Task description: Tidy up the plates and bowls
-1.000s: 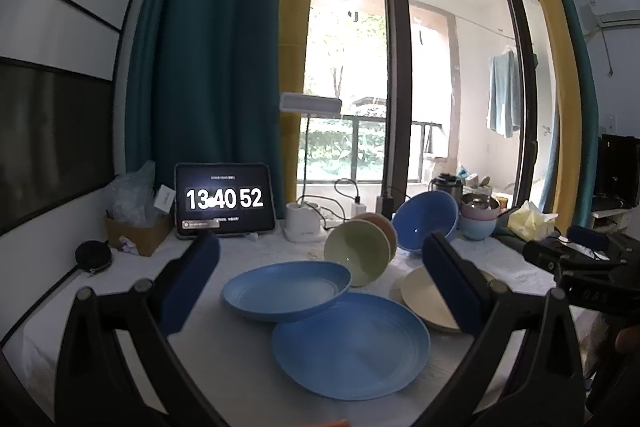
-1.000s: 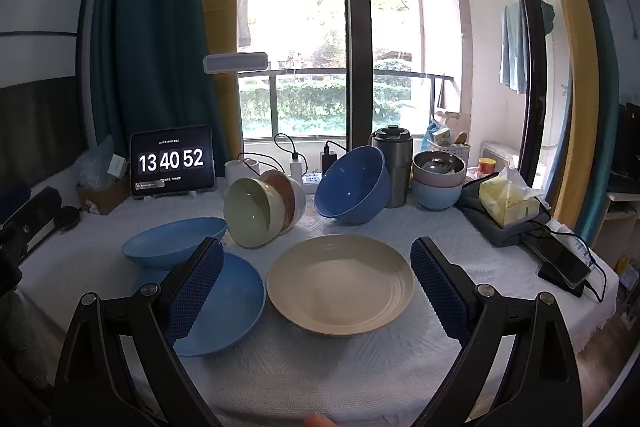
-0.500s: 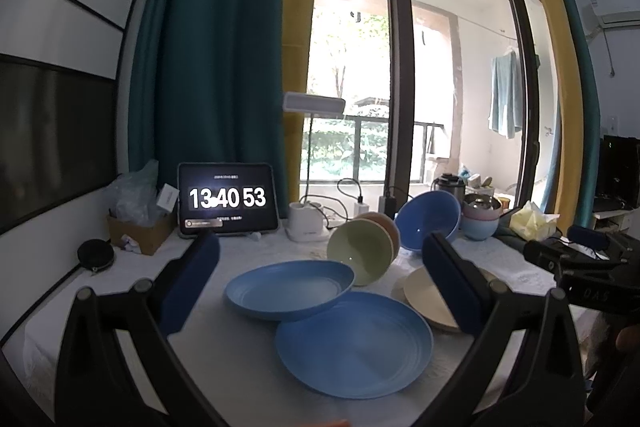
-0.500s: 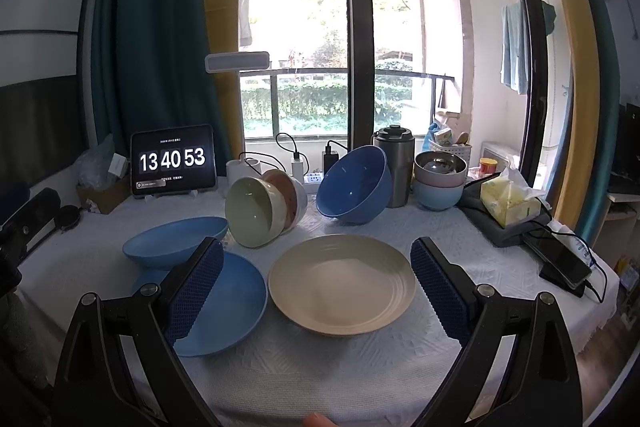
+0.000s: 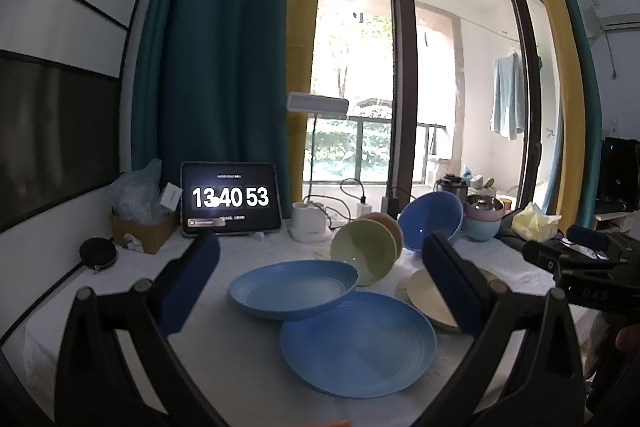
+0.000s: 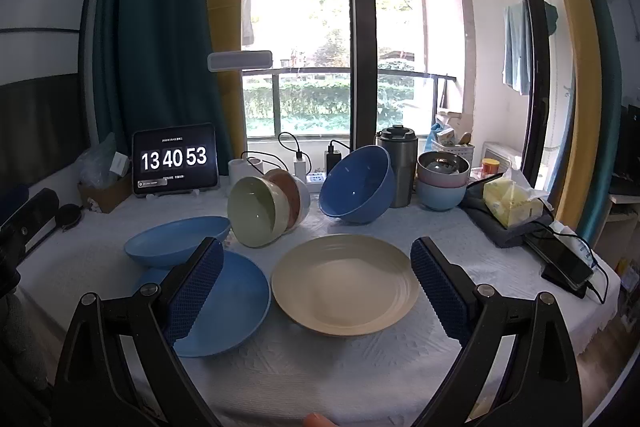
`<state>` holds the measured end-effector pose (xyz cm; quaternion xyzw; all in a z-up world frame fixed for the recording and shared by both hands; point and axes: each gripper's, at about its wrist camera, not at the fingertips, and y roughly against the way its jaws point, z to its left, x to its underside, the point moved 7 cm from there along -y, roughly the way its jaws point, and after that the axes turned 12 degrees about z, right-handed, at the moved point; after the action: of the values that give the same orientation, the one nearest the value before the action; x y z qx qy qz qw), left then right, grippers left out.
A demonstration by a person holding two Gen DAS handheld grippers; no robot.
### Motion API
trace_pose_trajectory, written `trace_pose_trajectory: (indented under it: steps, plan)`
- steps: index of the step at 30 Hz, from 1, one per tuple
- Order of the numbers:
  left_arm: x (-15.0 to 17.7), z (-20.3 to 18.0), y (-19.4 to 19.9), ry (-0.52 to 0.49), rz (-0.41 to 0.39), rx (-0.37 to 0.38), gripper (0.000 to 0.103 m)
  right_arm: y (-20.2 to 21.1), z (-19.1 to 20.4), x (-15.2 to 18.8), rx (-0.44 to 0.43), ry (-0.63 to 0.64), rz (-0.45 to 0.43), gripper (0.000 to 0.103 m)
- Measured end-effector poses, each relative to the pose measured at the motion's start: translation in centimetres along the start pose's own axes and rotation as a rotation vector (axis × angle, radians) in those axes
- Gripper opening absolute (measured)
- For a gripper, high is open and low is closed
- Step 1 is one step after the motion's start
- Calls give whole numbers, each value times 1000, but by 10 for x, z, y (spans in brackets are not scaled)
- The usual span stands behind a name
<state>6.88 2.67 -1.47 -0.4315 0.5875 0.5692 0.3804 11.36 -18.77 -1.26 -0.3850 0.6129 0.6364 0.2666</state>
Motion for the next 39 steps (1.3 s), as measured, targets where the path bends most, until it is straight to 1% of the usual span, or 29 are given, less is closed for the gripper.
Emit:
trace_pose_trajectory:
  steps: [9,15,22,27,37,39]
  plan:
    - [1,2,0,1,-5,-5,102,-4,8,-2,-9,19,3,97]
    - [4,15,-6,23,5,-27,102,-11,15,-7,-25,25,10,97]
    - [11,35,-38,48,88,-65,102,-34,35,-13,-63,58,44,97]
    - [19,51,-67,82,153,-68,102,-61,57,-20,-91,101,79,96]
    - [28,77,-110,132,216,-80,102,-110,85,-29,-125,130,135,96]
    - [29,81,-119,139,232,-82,102,-119,90,-30,-133,136,150,95]
